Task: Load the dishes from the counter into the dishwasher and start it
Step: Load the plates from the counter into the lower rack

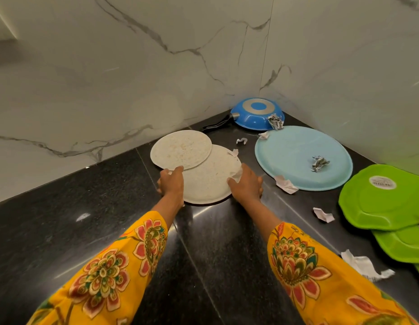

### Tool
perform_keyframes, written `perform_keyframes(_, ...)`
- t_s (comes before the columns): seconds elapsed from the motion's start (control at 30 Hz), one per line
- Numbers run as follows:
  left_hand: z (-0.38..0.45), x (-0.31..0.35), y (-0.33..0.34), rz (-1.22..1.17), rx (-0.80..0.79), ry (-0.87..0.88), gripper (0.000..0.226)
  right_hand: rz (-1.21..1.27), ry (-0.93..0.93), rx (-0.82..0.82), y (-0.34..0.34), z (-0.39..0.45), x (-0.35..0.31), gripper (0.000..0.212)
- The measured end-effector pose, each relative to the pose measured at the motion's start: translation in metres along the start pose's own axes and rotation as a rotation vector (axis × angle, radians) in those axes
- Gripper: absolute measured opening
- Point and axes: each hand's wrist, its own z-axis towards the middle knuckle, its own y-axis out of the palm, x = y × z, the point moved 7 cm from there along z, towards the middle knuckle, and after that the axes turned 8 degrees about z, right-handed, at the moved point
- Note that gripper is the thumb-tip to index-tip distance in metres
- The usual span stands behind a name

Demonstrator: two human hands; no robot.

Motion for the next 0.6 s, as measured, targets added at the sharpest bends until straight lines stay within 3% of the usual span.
perform_keyframes(0.27, -0.019, -0.006, -0.002, -0.09, -0.002, -0.163, 0.056, 0.252, 0.098, 0.146, -0.014, 0.0, 0.01, 0.062)
perform_keyframes(0.6, -0.092, -0.026, -0.011, -0.186, -0.127, -0.239, 0.037, 0.667, 0.264, 0.25, -0.03, -0.054, 0.041, 0.055)
